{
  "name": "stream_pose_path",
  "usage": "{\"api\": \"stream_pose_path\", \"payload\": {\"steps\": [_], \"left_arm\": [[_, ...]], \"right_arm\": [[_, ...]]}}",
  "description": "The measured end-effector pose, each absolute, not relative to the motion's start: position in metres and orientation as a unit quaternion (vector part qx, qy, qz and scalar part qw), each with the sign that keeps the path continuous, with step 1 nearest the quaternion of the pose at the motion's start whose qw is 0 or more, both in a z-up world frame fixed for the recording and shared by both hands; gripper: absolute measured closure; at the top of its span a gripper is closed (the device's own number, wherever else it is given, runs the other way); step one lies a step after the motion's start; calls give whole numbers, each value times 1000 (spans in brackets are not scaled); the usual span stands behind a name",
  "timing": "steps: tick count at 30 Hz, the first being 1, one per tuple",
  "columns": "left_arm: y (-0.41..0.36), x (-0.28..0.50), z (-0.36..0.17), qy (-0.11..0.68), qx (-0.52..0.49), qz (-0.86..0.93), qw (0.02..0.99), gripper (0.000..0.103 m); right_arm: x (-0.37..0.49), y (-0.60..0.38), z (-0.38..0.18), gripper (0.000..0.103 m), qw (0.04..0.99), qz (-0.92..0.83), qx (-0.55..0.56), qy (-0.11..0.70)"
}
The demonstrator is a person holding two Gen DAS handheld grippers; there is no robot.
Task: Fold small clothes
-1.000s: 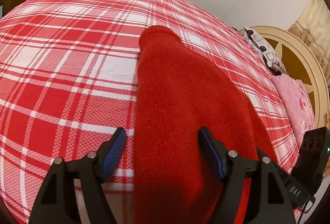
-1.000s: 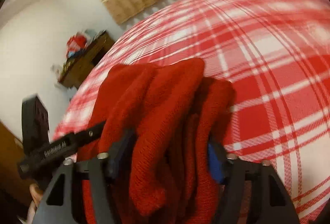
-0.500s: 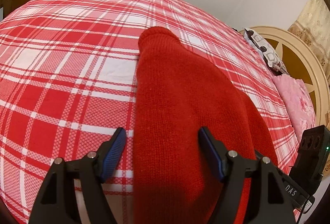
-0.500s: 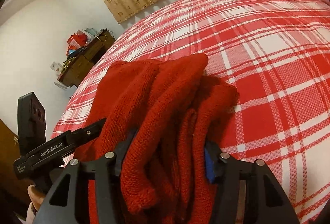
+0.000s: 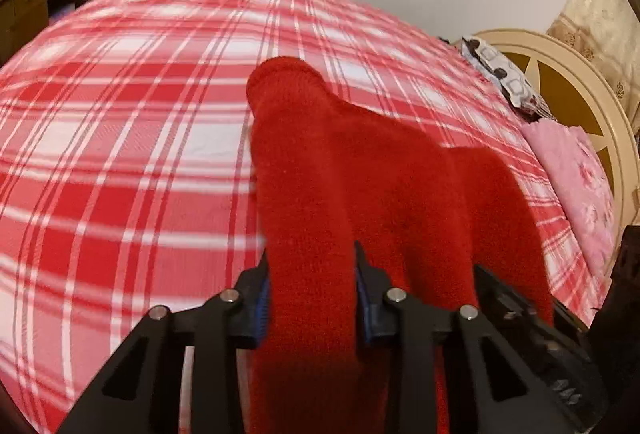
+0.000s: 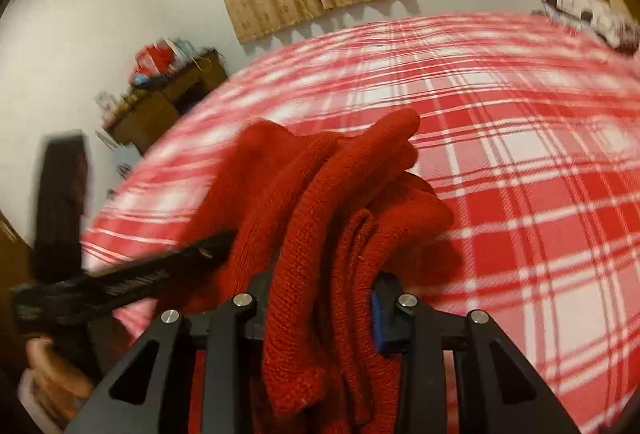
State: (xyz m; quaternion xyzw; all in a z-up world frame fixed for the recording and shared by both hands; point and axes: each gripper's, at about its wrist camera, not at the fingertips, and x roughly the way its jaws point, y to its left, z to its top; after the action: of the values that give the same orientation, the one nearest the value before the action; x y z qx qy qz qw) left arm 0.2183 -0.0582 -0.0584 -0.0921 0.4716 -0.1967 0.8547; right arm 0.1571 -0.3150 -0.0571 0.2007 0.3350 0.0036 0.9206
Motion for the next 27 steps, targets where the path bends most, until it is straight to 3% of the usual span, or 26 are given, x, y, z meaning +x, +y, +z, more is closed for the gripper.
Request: {"api": "stream_pose_path", "payload": {"steps": [8, 11, 13, 15, 17, 19, 20, 22, 27], "left_arm": [[-55, 149, -56, 525, -46, -256, 811, 67], [-58, 143, -69, 520, -46, -241, 818, 49], [-58, 146, -73, 518, -58, -226, 823, 37], [-60, 148, -76, 514, -63, -217, 827, 35], [-60, 149, -77, 508, -68, -212, 832, 37], [-64, 147, -77, 498, -65, -216, 837, 51], [-68, 145, -75, 491, -56, -218, 842, 53], [-74, 141, -71, 478, -35, -216, 851, 66], [-75, 131, -59, 464, -14, -199, 863, 70]], "right_arm": [[76, -316, -67, 68, 890, 30, 253, 378], [64, -325, -94, 64, 880, 2, 266, 393], [62, -331, -100, 53, 878, -3, 290, 381], [65, -331, -106, 41, 878, -15, 291, 379], [69, -325, -106, 40, 888, -17, 271, 370], [69, -319, -105, 40, 896, -23, 246, 369], [69, -317, -105, 40, 897, -24, 240, 370], [67, -312, -102, 62, 897, -9, 241, 370], [62, -280, -77, 65, 918, -48, 145, 365]]}}
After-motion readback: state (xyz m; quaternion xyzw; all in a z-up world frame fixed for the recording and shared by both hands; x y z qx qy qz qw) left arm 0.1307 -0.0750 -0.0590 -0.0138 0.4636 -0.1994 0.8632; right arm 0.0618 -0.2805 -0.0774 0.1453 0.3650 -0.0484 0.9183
